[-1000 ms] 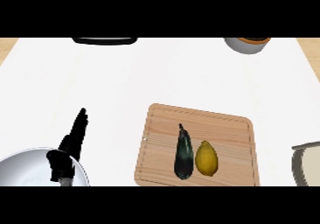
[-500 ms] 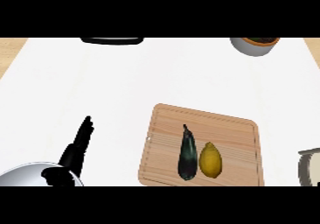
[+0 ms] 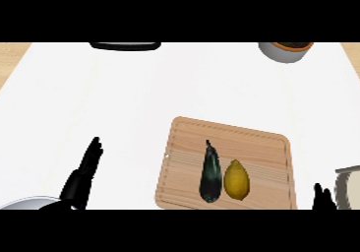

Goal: Pick the lemon from the cutting board and place it in the tiered basket

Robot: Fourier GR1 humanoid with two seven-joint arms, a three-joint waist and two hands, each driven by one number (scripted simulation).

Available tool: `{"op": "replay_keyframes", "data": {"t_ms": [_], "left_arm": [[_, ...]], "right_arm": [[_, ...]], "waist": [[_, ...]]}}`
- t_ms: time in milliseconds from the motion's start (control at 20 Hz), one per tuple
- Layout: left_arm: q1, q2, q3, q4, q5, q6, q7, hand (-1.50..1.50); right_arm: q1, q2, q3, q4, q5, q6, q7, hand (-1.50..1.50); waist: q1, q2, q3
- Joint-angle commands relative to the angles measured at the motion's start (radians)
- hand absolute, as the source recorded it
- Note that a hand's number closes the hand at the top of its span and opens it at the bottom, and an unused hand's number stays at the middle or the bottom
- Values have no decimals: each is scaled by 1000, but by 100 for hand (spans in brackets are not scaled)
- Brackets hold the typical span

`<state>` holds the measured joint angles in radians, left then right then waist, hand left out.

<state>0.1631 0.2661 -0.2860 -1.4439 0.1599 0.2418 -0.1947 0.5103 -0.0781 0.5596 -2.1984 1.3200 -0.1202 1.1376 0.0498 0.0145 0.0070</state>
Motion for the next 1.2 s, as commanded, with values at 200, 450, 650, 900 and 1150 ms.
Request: {"op": "replay_keyframes", "data": {"t_ms": [200,450,650,900,1150], "left_arm": [[-51,-1,45,56,-9,50,112,0],[-61,-42,11,42,-41,95,134,0],[-36,-5,47,34,-17,71,115,0],[-37,-42,26,51,-41,105,129,0],[-33,1,44,1,-21,69,165,0]], "right_arm": [[-280,76,87,140,7,162,309,-150],[-355,77,17,236,-77,208,317,-150],[-376,77,-15,285,-156,248,349,-150],[-417,77,-46,305,-215,278,350,-150],[-475,77,-50,408,-244,223,350,-150]], "waist": [[-28,-3,-9],[-38,4,-8],[-38,2,-8],[-51,-4,-9],[-42,-7,-9]]}}
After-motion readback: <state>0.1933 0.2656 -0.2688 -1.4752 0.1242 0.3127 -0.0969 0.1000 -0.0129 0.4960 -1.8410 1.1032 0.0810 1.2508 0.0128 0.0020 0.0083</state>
